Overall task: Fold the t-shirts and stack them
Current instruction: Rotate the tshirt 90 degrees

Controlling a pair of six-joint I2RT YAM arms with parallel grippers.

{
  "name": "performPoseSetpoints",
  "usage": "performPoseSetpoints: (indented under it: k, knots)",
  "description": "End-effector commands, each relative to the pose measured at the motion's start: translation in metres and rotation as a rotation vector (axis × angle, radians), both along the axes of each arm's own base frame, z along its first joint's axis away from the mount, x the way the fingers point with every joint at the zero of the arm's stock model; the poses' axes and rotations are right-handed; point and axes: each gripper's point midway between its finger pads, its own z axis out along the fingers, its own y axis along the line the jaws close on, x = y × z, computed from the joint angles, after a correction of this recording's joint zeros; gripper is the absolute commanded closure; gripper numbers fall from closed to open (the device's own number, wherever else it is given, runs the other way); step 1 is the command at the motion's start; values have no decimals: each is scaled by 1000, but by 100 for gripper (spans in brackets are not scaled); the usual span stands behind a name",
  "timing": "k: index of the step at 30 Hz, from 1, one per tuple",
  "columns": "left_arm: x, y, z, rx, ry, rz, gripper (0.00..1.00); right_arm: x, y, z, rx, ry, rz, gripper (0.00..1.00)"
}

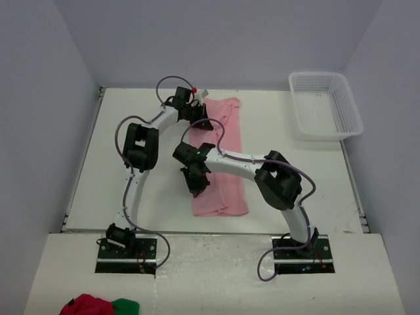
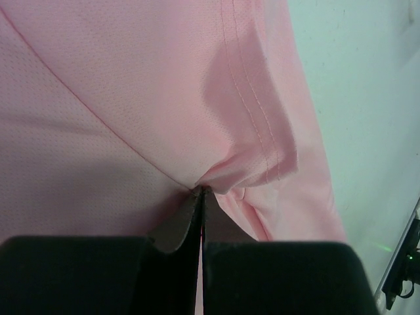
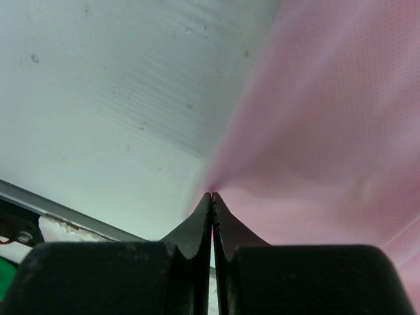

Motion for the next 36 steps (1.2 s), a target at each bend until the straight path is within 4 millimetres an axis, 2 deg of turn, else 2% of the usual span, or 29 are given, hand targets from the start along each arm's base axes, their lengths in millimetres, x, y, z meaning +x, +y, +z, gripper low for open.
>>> performPoseSetpoints:
  k: [1, 3, 4, 5, 6, 7, 8, 9, 10, 11, 12, 13, 15, 16, 17, 19, 20, 21, 22, 23, 25, 26, 27, 28, 29, 30, 31, 35, 36]
  knots:
    - [-2, 10, -12, 62, 5, -8, 100, 9, -9, 5, -45, -54, 8, 100]
    - [2, 15, 6, 80, -34, 12, 100, 10, -8, 19, -3, -87, 16, 100]
    - [2, 22, 4, 121, -43, 41, 100, 9, -8, 20, 17, -98, 19, 100]
    - [6, 25, 30, 125, -92, 64, 100, 10, -7, 37, 57, -124, 21, 100]
    - [1, 29, 33, 138, -98, 76, 100, 10, -9, 44, 72, -139, 20, 100]
    - [6, 32, 64, 136, -162, 103, 99, 9, -12, 48, 77, -153, 15, 100]
    - [6, 35, 75, 140, -180, 119, 93, 9, -14, 67, 112, -184, 8, 100]
    - [4, 39, 83, 152, -190, 139, 91, 9, -18, 72, 120, -198, 1, 100]
    - [1, 41, 110, 142, -226, 153, 89, 6, -27, 73, 105, -204, -9, 100]
    - [0, 44, 123, 145, -240, 171, 84, 7, -33, 86, 114, -239, -23, 100]
    - [-3, 48, 129, 156, -243, 192, 83, 4, -44, 86, 90, -240, -30, 100]
    - [-8, 49, 156, 137, -286, 199, 82, 3, -49, 89, 86, -250, -40, 100]
    - [-15, 50, 172, 143, -306, 213, 65, -1, -65, 93, 63, -265, -57, 96]
    - [-19, 51, 188, 133, -328, 219, 56, -5, -70, 92, 56, -259, -72, 88]
    - [-24, 48, 192, 133, -323, 216, 45, -6, -76, 91, 44, -263, -84, 86]
    - [-37, 49, 198, 126, -298, 218, 44, -16, -93, 85, 23, -248, -120, 83]
    - [-48, 46, 186, 137, -265, 208, 44, -18, -98, 83, 20, -251, -132, 81]
    - [-59, 45, 191, 131, -259, 205, 44, -25, -110, 78, 6, -245, -153, 80]
    - [-70, 41, 186, 134, -242, 184, 44, -28, -117, 74, -5, -246, -167, 80]
    - [-86, 44, 164, 159, -189, 169, 44, -29, -122, 73, -8, -254, -175, 76]
    - [-107, 50, 165, 178, -188, 180, 44, -36, -137, 65, -14, -262, -207, 72]
    - [-125, 58, 141, 209, -135, 177, 44, -36, -143, 64, -21, -271, -226, 65]
    - [-135, 58, 152, 182, -160, 168, 44, -38, -150, 57, -28, -276, -240, 62]
    - [-146, 59, 148, 177, -154, 155, 44, -38, -154, 60, -10, -286, -252, 62]
    - [-163, 63, 130, 185, -112, 140, 44, -36, -159, 59, -6, -292, -273, 62]
    - [-171, 65, 137, 169, -128, 137, 44, -34, -166, 53, -15, -312, -286, 61]
    - [-184, 68, 123, 180, -98, 128, 43, -32, -170, 57, 5, -336, -297, 61]
    - [-193, 79, 109, 219, -88, 156, 43, -24, -183, 61, 35, -357, -364, 62]
    - [-192, 78, 107, 219, -75, 163, 43, -27, -177, 62, 71, -330, -337, 63]
